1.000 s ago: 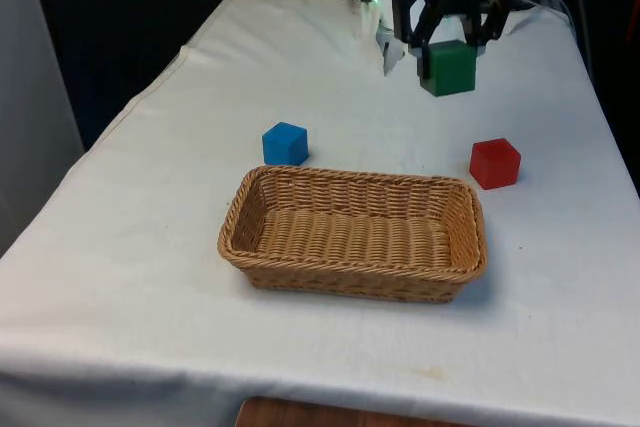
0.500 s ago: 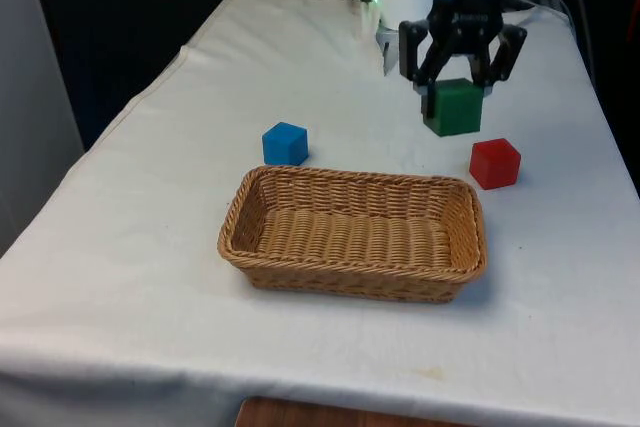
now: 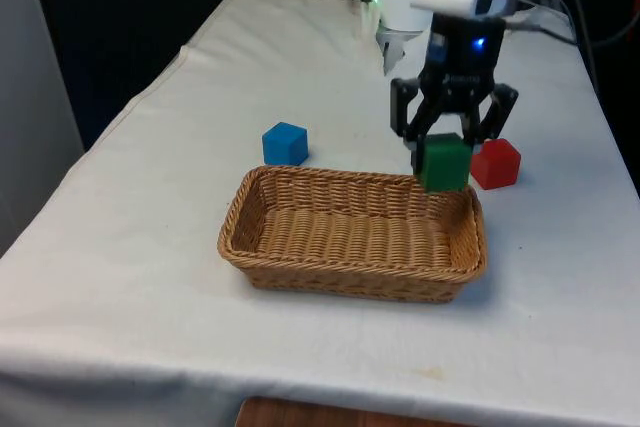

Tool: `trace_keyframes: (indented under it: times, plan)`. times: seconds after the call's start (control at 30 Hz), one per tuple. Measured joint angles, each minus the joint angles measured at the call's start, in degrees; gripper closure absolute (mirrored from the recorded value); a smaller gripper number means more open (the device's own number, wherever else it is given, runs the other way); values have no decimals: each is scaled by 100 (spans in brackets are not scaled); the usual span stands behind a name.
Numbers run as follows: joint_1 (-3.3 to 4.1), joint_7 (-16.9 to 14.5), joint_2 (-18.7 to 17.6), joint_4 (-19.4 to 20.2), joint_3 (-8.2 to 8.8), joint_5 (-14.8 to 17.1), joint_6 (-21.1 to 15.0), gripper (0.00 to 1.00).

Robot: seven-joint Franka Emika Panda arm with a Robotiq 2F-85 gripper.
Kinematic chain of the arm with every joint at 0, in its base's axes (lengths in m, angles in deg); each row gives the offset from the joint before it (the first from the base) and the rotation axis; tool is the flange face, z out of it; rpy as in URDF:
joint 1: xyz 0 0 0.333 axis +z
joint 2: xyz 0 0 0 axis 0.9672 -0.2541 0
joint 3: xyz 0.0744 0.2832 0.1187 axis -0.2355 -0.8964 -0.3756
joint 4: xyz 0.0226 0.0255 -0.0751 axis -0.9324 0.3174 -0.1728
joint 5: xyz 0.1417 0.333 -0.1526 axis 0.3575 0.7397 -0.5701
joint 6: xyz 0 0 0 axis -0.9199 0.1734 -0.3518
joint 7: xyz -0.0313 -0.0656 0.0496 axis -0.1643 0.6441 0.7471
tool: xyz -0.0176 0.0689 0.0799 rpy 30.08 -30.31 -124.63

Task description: Pick up exactly two blocks and place them into the basket.

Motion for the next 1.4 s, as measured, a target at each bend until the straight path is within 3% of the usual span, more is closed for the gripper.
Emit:
trace_keyframes:
  times: [0.5, 0.63, 0.8, 0.97, 1.0, 1.1, 1.13, 1.17, 1.4]
  plan:
    - [-155, -143, -682, -80, 29, 837, -275, 100]
    - [-229, -235, -934, -201, 34, 1169, -327, 100]
    - [-269, -309, -1106, -367, 63, 1381, -309, 100]
    - [-286, -304, -1152, -504, 109, 1409, -178, 56]
    - [-292, -298, -1152, -510, 109, 1409, -166, 56]
    - [-292, -292, -1152, -521, 115, 1409, -155, 26]
    - [-298, -292, -1152, -521, 115, 1409, -155, 6]
    - [-298, -292, -1152, -527, 115, 1409, -155, 1]
    - [-304, -292, -1157, -539, 115, 1409, -138, 0]
